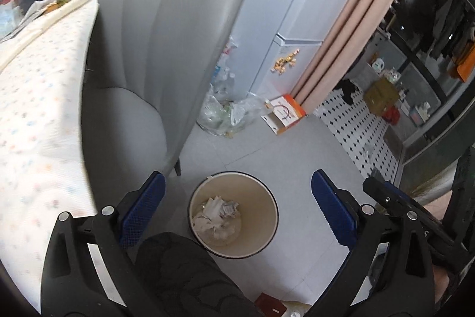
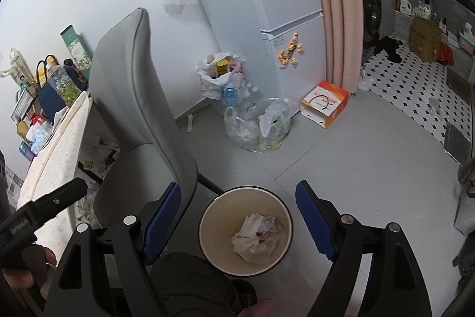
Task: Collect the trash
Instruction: 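Move both open tools back over the tissue pack and cardboard box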
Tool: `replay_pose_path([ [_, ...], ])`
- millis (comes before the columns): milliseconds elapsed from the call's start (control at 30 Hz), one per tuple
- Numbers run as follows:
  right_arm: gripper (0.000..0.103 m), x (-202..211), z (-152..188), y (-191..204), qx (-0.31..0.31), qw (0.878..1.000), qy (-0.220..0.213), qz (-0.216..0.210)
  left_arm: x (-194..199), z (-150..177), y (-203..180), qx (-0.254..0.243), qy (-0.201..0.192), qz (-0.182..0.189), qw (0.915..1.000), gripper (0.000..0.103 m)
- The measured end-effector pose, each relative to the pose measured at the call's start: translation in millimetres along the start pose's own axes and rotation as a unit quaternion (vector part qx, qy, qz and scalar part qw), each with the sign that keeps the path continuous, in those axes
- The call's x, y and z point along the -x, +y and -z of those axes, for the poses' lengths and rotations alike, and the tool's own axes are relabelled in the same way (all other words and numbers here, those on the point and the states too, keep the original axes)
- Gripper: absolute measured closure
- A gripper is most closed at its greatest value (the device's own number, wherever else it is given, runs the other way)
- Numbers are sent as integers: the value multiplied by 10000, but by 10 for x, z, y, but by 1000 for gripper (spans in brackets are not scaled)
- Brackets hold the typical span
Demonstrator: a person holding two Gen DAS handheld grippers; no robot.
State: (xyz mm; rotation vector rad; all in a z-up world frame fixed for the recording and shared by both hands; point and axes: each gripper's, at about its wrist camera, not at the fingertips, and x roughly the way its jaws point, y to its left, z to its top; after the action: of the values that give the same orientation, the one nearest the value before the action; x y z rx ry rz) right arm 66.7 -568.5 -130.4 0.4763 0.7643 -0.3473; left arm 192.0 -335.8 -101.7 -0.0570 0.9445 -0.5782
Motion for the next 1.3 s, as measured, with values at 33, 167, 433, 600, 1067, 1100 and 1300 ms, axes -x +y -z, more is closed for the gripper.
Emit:
replay_pose_path([
  [33, 20, 9, -1, 51, 37, 10000, -25, -15, 68, 1, 40, 24, -65, -21, 10000, 5],
  [167, 13, 50, -18, 258, 197, 9997, -110, -70, 240, -8, 179, 144, -257, -76, 9995, 5],
  [433, 8, 161, 2, 715, 535, 9981, -250, -195, 632, 20, 553, 331, -685, -296, 9967, 5],
  [600, 8, 206, 54, 1049, 758, 9963, -261, -306, 858, 69, 799, 500, -908, -406, 9938, 5],
  [1067, 8, 301, 274, 1974, 1450, 9860, -211, -796, 1469, 339, 1607, 1115, -1359, -898, 9803, 5],
  [1100, 8, 302, 290, 2020, 1480, 9854, -208, -820, 1502, 361, 1656, 1154, -1378, -939, 9792, 5],
  [1300, 8, 313, 394, 2305, 1677, 9811, -152, -952, 1618, 435, 1916, 1351, -1372, -1164, 9744, 5],
])
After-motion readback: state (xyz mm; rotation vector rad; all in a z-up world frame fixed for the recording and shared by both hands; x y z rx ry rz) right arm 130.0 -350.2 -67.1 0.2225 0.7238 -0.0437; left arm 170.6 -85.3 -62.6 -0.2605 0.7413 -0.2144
